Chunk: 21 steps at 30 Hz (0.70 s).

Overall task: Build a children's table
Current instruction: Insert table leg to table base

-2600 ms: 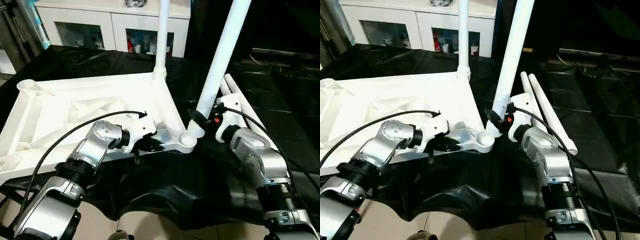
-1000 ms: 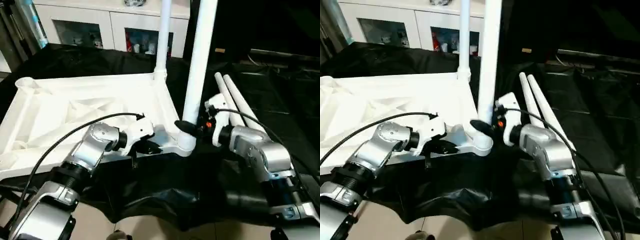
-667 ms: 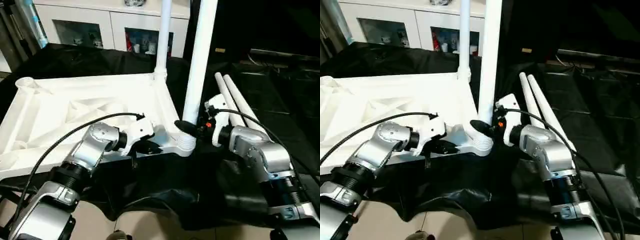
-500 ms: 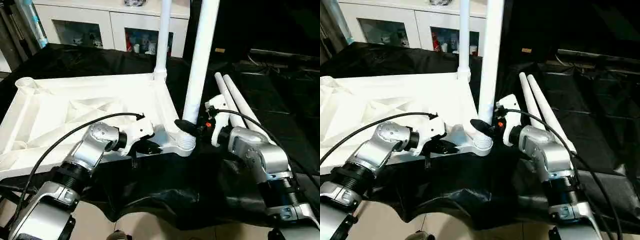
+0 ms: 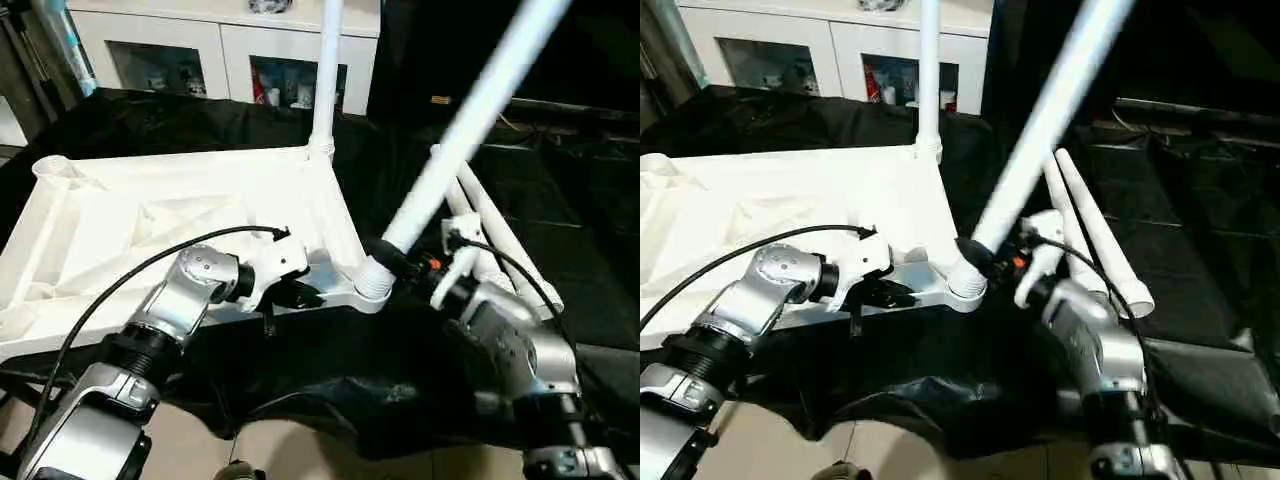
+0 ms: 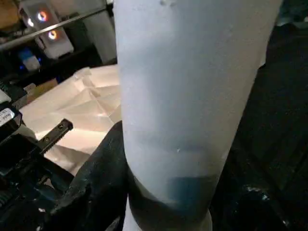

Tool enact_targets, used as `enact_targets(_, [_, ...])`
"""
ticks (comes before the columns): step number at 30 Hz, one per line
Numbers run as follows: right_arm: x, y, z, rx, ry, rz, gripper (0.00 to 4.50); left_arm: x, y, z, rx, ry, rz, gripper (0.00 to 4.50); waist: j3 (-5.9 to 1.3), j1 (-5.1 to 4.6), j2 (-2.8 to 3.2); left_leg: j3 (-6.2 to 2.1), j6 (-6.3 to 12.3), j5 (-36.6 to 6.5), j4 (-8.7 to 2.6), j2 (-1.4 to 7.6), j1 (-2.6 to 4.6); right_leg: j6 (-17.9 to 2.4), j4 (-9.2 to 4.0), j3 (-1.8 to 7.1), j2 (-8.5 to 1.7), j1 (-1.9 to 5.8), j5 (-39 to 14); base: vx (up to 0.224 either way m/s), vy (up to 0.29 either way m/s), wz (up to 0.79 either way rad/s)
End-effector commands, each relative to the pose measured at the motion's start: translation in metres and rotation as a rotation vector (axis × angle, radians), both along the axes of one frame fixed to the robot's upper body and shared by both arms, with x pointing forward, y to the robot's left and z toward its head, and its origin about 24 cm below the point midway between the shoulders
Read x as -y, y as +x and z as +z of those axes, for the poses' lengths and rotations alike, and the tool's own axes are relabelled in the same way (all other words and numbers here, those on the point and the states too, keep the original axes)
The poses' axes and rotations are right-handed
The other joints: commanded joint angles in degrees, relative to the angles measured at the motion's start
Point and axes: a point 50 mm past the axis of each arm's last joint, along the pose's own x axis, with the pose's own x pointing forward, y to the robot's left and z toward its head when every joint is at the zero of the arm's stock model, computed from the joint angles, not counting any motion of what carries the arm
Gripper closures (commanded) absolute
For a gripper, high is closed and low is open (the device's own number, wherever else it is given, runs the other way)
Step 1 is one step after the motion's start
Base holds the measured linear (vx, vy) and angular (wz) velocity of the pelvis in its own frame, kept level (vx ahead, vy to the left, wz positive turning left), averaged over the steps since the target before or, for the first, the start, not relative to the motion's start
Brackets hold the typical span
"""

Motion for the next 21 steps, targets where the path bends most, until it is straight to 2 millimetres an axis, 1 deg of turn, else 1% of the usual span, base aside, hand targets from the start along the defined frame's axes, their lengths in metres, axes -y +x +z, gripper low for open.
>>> enact_targets(1, [0.006,-0.009,-0.021,-0.077,-0.029,-0.020,2.64,-0.004,0.003,0.002,0.025,0.015,0.031,4.50,-3.77,-0.04,0.85,-1.37,-1.94,-16.9,-4.41,2.03,1.66,-12.0,-4.88,2.45,-4.53,2.04,-10.8,0.000,0.000,0.00])
enact_targets(2, [0.006,-0.011,-0.022,-0.065,-0.041,-0.024,2.64,-0.004,0.004,0.002,0.026,0.016,0.032,4.50,-3.72,-0.01,1.18,-1.39,-2.08,-17.4,-4.46,2.06,1.72,-11.9,-5.01,2.42,-4.55,1.94,-11.3,0.000,0.000,0.00])
enact_targets(4, [0.006,-0.012,-0.022,-0.058,-0.048,-0.024,2.64,-0.004,0.004,0.003,0.026,0.016,0.032,4.50,-3.70,-0.10,1.15,-1.48,-2.12,-18.0,-4.54,2.04,1.66,-11.7,-5.02,2.39,-4.52,2.03,-12.0,0.000,0.000,0.00])
enact_targets(5, [0.004,-0.014,-0.022,-0.038,-0.089,-0.013,2.64,-0.004,0.005,0.002,0.027,0.019,0.033,4.50,-3.69,-0.07,1.24,-1.47,-1.96,-17.9,-4.53,2.04,1.67,-11.6,-5.08,2.42,-4.53,1.98,-12.5,0.000,0.000,0.00])
enact_targets(9, [0.000,-0.016,-0.021,-0.013,-0.151,0.016,2.64,-0.004,0.005,0.001,0.030,0.023,0.034,4.50,-3.67,-0.10,1.19,-1.48,-1.85,-17.6,-4.54,2.02,1.64,-11.1,-5.13,2.45,-4.51,1.93,-13.6,0.000,0.000,0.00])
enact_targets(11, [-0.001,-0.015,-0.022,-0.003,-0.191,0.036,2.64,-0.002,0.005,0.001,0.031,0.023,0.034,4.50,-3.65,-0.18,0.74,-1.43,-1.80,-17.7,-4.58,2.08,1.65,-10.9,-5.19,2.43,-4.50,1.87,-14.2,0.000,0.000,0.00])
enact_targets(12, [-0.002,-0.015,-0.021,0.001,-0.201,0.042,2.64,-0.002,0.004,0.001,0.031,0.023,0.034,4.50,-3.58,-0.13,1.03,-1.46,-1.73,-17.8,-4.58,2.06,1.64,-10.8,-5.24,2.49,-4.58,1.83,-14.8,0.000,0.000,0.00])
enact_targets(13, [-0.003,-0.015,-0.021,0.004,-0.205,0.044,2.64,-0.002,0.004,0.001,0.030,0.023,0.034,4.50,-3.58,-0.16,1.00,-1.41,-1.68,-17.9,-4.53,2.03,1.66,-10.7,-5.29,2.51,-4.54,1.79,-15.0,0.000,0.000,0.00])
enact_targets(14, [-0.005,-0.014,-0.019,0.014,-0.234,0.060,2.64,-0.002,0.004,0.000,0.030,0.024,0.033,4.50,-3.53,-0.22,0.27,-1.37,-1.45,-17.7,-4.60,2.06,1.59,-10.5,-5.38,2.49,-4.51,1.84,-15.5,0.000,0.000,0.00])
enact_targets(15, [-0.006,-0.013,-0.019,0.019,-0.250,0.068,2.64,-0.002,0.003,0.000,0.030,0.024,0.033,4.50,-3.54,-0.09,0.54,-1.46,-1.45,-17.5,-4.58,2.07,1.59,-10.4,-5.23,2.49,-4.59,1.84,-15.7,0.000,0.000,0.00])
enact_targets(17, [-0.011,-0.011,-0.016,0.026,-0.285,0.109,2.64,-0.002,0.002,-0.001,0.029,0.025,0.032,4.50,-3.41,-0.14,0.55,-1.45,-1.40,-17.8,-4.61,2.05,1.53,-9.8,-5.47,2.55,-4.67,1.73,-17.4,0.000,0.000,0.00])
enact_targets(19, [-0.014,-0.010,-0.015,0.024,-0.302,0.130,2.64,-0.002,0.002,-0.001,0.028,0.024,0.031,4.50,-3.38,-0.24,0.31,-1.48,-1.44,-17.9,-4.66,2.05,1.50,-9.3,-5.53,2.54,-4.65,1.70,-18.6,0.000,0.000,0.00])
enact_targets(21, [-0.015,-0.010,-0.015,0.023,-0.308,0.142,2.64,-0.002,0.002,-0.001,0.028,0.024,0.031,4.50,-3.32,-0.30,0.40,-1.49,-1.58,-18.5,-4.68,2.06,1.59,-9.1,-5.65,2.55,-4.66,1.56,-19.5,0.000,0.000,0.00])
